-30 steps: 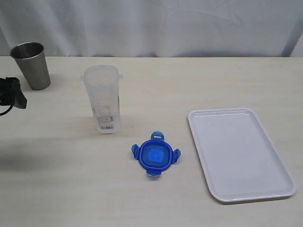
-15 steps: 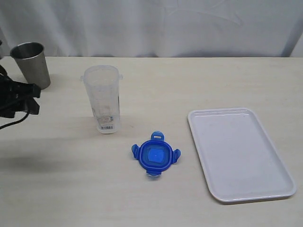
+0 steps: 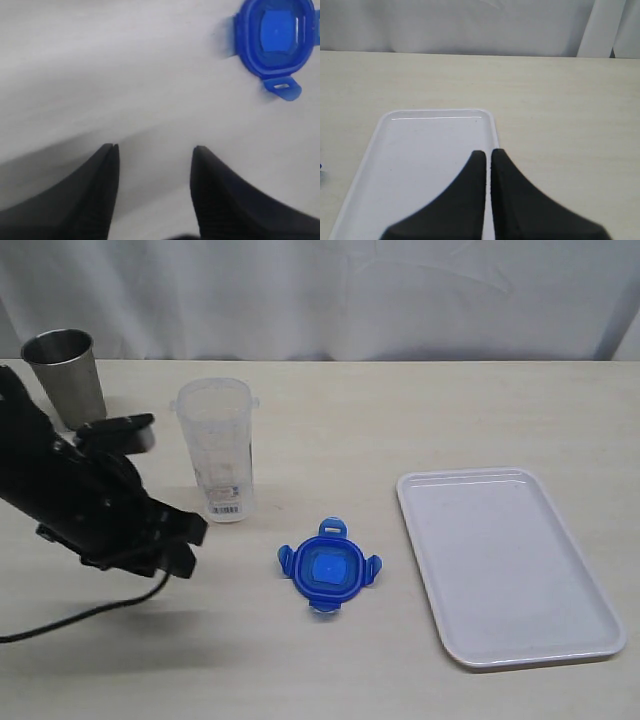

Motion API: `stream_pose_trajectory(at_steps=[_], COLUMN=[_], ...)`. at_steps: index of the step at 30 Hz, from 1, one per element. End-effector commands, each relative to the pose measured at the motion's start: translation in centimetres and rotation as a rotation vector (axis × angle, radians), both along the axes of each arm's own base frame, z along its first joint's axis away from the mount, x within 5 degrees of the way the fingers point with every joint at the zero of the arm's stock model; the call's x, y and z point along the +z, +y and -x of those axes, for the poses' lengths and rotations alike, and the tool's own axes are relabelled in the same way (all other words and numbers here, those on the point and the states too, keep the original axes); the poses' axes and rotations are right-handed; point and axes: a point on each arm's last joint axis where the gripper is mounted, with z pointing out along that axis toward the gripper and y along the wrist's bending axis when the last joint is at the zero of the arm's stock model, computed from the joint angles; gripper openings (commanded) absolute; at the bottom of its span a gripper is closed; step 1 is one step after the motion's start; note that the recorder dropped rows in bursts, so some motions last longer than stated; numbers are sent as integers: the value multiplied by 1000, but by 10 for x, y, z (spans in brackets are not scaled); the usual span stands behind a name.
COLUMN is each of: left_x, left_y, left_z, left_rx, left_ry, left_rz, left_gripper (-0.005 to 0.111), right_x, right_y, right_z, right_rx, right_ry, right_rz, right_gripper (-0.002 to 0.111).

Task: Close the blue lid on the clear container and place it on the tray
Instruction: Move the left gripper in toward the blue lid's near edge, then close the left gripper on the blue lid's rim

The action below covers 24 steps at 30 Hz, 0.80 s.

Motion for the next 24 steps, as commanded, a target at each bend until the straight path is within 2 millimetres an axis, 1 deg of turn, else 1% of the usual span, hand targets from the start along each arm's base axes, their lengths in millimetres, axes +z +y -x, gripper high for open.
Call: stream_pose_trajectory(at_steps=[1, 5, 7, 12, 15, 18, 24], left_x=[-18, -32, -37, -38, -36, -37, -51], left_y=[-33, -57, -68, -86, -92, -92, -92], left_z=[3, 5, 3, -4, -7, -10, -13], left_rx=[-7, -22, -26, -30, -26, -9, 6], left_ry=[-37, -41, -52, -127, -176, -203, -199], left_rz=[24, 41, 49, 58, 61, 59, 32], left_gripper=[49, 49, 49, 49, 49, 49, 49], right_x=[0, 0, 0, 0, 0, 0, 0], right_y=[0, 0, 0, 0, 0, 0, 0], right_z=[0, 0, 0, 0, 0, 0, 0], right_rx=[2, 2, 2, 2, 2, 2, 2], right_ry=[-5, -5, -5, -5, -5, -5, -5], right_rz=[4, 4, 4, 4, 4, 4, 4], right_gripper=[4, 4, 4, 4, 4, 4, 4])
